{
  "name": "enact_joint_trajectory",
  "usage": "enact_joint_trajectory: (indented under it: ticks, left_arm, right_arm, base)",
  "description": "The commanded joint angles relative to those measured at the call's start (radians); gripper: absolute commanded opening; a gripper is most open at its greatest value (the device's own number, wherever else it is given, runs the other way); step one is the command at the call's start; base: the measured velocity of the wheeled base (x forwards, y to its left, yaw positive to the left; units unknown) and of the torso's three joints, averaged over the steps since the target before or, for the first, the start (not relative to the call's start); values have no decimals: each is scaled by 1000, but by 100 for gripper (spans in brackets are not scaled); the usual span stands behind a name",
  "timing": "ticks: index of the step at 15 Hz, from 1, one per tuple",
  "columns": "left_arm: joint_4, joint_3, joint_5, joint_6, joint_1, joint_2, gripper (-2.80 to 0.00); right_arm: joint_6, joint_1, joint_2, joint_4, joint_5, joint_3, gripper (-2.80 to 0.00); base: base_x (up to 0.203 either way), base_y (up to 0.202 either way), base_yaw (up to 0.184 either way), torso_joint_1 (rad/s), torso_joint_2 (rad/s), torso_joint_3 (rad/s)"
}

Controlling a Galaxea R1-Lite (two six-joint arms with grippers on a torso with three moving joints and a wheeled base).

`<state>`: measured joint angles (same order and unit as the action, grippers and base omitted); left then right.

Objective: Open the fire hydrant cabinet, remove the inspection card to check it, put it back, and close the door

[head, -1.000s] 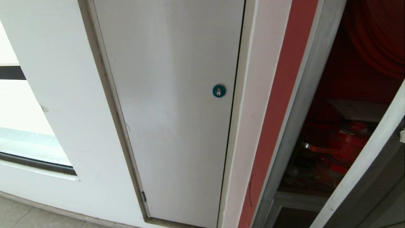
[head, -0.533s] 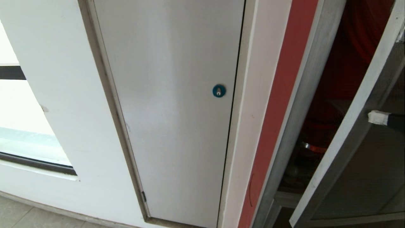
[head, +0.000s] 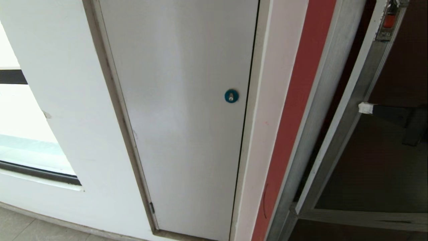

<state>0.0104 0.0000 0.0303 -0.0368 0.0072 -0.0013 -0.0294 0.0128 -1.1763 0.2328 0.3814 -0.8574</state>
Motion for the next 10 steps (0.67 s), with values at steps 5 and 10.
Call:
enact_joint_trajectory:
  ticks: [5,10]
  left_arm:
    - [0,6,0,0,0,1,-280]
    - [0,6,0,0,0,1,-280]
  right_arm:
    - [-3,9,-117,17,-58,-86,-280]
    - [0,9,-152,77,-109,-88,-280]
  base:
    - [0,0,0,0,0,0]
    - [0,0,0,0,0,0]
